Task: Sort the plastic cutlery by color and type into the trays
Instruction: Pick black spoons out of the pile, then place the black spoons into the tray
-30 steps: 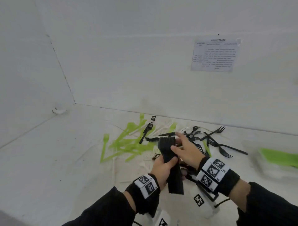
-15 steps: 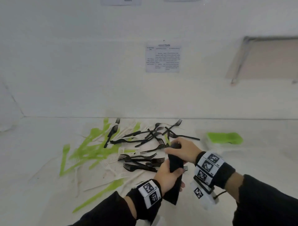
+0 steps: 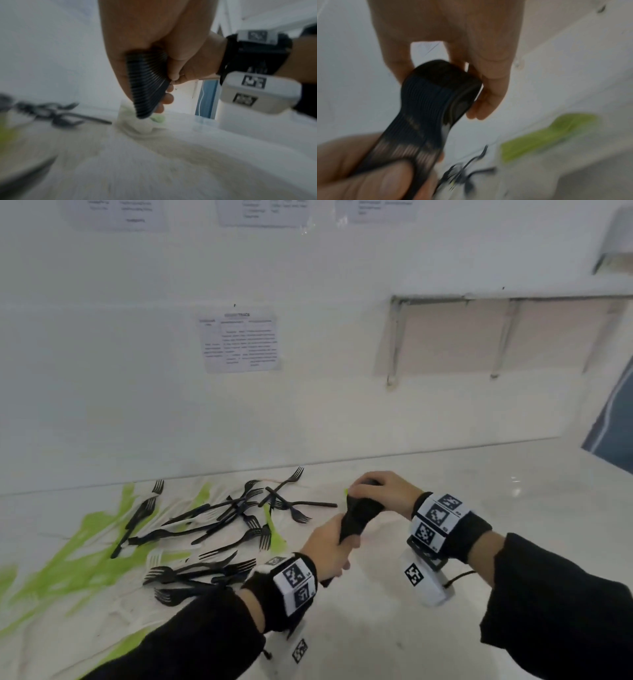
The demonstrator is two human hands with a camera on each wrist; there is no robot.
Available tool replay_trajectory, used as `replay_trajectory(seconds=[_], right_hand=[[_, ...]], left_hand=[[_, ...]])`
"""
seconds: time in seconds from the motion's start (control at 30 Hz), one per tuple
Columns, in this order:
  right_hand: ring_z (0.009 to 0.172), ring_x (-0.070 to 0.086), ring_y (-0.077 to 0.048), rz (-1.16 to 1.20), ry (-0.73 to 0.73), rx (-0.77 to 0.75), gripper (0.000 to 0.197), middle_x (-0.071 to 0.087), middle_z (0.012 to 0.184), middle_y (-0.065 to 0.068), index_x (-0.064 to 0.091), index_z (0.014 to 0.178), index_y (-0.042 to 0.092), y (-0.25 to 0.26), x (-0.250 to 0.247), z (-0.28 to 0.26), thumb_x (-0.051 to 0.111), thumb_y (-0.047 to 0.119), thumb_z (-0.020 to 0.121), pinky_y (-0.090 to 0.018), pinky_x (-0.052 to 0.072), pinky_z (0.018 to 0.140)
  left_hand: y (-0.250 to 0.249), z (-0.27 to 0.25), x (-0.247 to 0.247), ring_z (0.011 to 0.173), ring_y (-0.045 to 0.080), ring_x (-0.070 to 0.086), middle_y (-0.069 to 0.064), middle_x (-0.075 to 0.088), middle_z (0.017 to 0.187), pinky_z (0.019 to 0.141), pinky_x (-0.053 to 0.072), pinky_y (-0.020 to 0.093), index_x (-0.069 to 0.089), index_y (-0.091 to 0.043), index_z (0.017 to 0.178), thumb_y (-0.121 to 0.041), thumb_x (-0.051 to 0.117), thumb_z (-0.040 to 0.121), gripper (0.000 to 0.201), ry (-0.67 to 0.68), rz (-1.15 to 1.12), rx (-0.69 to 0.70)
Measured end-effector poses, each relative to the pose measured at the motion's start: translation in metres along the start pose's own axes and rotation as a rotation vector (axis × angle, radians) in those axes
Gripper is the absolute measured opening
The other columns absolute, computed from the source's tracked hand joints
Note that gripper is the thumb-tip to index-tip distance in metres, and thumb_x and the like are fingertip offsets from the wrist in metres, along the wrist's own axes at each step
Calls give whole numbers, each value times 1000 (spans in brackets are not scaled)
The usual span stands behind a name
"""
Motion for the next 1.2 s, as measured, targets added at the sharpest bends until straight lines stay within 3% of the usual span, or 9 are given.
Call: replay_trajectory(seconds=[0.13,0.23,0.33,0.43,0.57,0.67,0.77,0.9,1.2], right_hand=[[103,57,-15,-320,310,102,24,64,114,-3,62,111,23,-15,-53,14,62,22,87,-32,47,99],[89,56,-13,-662,439,36,35,64,96,2,66,112,18,-27,-69,24,63,40,85,-25,43,89],[77,52,-13,-734,473,-18,34,60,81,2,68,108,19,-44,-75,38,63,41,83,-26,42,79],[83,52,-13,-800,425,-56,38,59,80,6,64,115,15,-55,-82,50,63,37,85,-25,39,79],[95,51,-13,-830,410,-135,43,62,113,-4,56,126,14,-64,-77,63,60,35,88,-22,35,82],[107,53,-19,-826,375,-174,44,58,123,-6,53,129,13,-72,-79,72,59,31,89,-20,34,84],[109,53,-20,-793,353,-184,43,57,125,-8,54,128,11,-84,-86,76,61,26,89,-23,38,87],[118,50,-21,-779,363,-181,46,53,128,-8,52,130,12,-104,-87,80,63,23,87,-22,36,95],[112,50,-23,-807,373,-234,49,53,119,-11,57,125,11,-114,-75,87,70,26,80,-23,37,92]], left_hand=[[-35,53,18,106,31,55,13,57,117,83,43,34,46,-9,119,-21,42,97,25,-2,636,170],[-53,83,36,111,28,52,7,51,125,86,42,37,42,-10,123,-26,36,100,29,-39,834,204],[-58,105,47,110,28,53,5,52,124,84,42,38,43,-11,122,-31,35,100,30,-96,892,162],[-53,121,45,110,23,56,-3,56,124,89,41,35,41,-19,126,-38,45,95,36,-177,820,109],[-44,130,33,111,13,55,-13,57,121,96,31,33,45,-27,121,-45,58,86,41,-254,737,65],[-36,127,29,118,6,45,-18,46,130,108,23,35,40,-29,130,-50,63,81,59,-299,534,53],[-14,123,21,131,12,32,-10,30,146,117,14,37,27,-20,144,-41,42,96,54,-422,172,-36],[17,125,29,144,10,10,-2,11,157,114,6,22,13,-11,150,-34,19,103,53,-447,-390,-184],[30,130,43,145,10,8,-5,9,157,116,5,25,7,-18,151,-38,12,101,53,-424,-421,-229]])
Point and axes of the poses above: each hand's wrist, its own z-axis towards the middle knuckle, its own x-axis out of the palm, y = z × x, the point moved 7 cm from there along z, towards the middle knuckle
